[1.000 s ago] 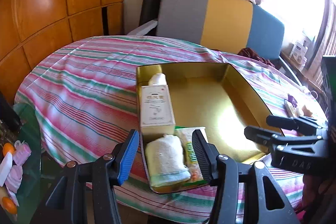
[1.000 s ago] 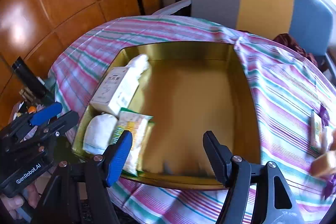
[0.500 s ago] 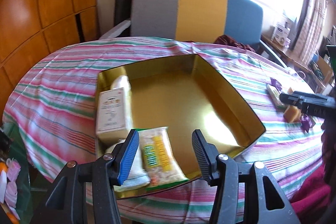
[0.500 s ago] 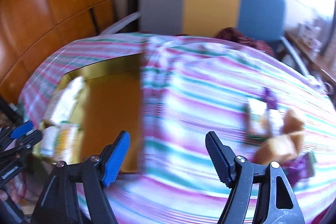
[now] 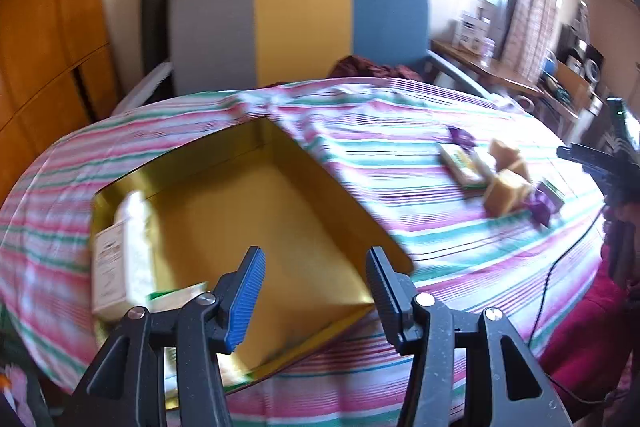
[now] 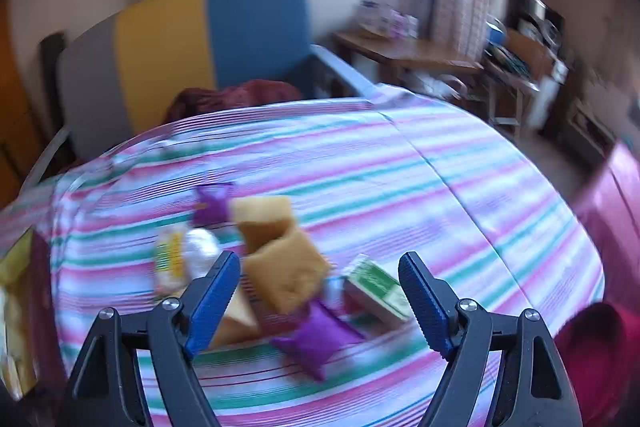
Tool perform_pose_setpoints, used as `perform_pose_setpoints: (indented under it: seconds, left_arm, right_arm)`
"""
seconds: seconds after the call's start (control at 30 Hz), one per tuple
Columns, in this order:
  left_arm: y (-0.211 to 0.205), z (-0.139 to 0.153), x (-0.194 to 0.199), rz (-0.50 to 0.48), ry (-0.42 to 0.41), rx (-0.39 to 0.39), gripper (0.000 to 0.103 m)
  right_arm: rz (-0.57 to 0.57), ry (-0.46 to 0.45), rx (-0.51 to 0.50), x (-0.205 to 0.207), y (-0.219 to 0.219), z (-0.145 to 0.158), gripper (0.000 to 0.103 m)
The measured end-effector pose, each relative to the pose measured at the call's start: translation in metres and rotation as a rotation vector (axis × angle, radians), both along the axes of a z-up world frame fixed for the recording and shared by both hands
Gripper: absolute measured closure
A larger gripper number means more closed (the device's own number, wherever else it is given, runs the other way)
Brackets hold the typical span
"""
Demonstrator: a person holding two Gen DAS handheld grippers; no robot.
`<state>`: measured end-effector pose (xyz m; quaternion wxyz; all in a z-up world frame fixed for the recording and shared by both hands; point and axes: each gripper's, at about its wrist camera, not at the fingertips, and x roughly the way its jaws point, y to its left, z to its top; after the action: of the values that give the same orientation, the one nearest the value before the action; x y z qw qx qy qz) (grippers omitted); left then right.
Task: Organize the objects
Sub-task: 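Move both tools back to the items and grasp a yellow sponge with left tool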
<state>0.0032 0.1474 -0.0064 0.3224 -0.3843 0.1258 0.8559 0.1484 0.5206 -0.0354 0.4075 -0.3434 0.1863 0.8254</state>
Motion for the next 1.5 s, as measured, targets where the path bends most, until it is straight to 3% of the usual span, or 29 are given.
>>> perform_pose_setpoints:
  seconds: [0.1,0.37,0.53,0.73,0.97,1.07,1.13,1.2,1.3,1.5]
  left_arm:
    - [0.032,0.001,0.009,-0.078,0.004,-0.013,0.050]
    - [0.136,-0.012,0.032,-0.344,-0.055,-0.040,0.050]
    - [0.198,-0.026,0.048,-0.491,-0.091,-0.068,0.050]
    - [0.253,-0.039,0.050,-0.580,-0.095,-0.110,0.042]
    - [0.298,-0.059,0.041,-0.673,-0.103,-0.180,0.042]
    - [0.312,-0.069,0.040,-0.688,-0.117,-0.194,0.042]
    - [0.315,-0.077,0.040,-0.680,-0.146,-0.188,0.057]
    - [0.308,-0.076,0.041,-0.662,-0.133,-0.154,0.060]
    - [0.283,-0.071,0.037,-0.612,-0.145,-0.095,0.061]
    - [0.223,-0.071,0.051,-0.532,-0.157,-0.077,0.061]
  right_arm:
    - [-0.110,0.102,-0.137,0.025,0.027,-0.009,0.021]
    - [-0.225,0.254,-0.268,0.056,0.047,-0.013,0.017]
    - [-0.222,0.272,-0.321,0.055,0.048,-0.020,0.017]
    - [-0.204,0.287,-0.357,0.055,0.048,-0.024,0.015]
    - [-0.189,0.280,-0.388,0.049,0.052,-0.030,0.015]
    - [-0.185,0.271,-0.396,0.047,0.054,-0.032,0.015]
    - [-0.184,0.265,-0.398,0.045,0.054,-0.034,0.015]
    - [-0.191,0.261,-0.392,0.046,0.055,-0.034,0.015]
    - [-0.206,0.268,-0.381,0.050,0.057,-0.032,0.015]
    - [-0.190,0.264,-0.397,0.046,0.056,-0.033,0.015]
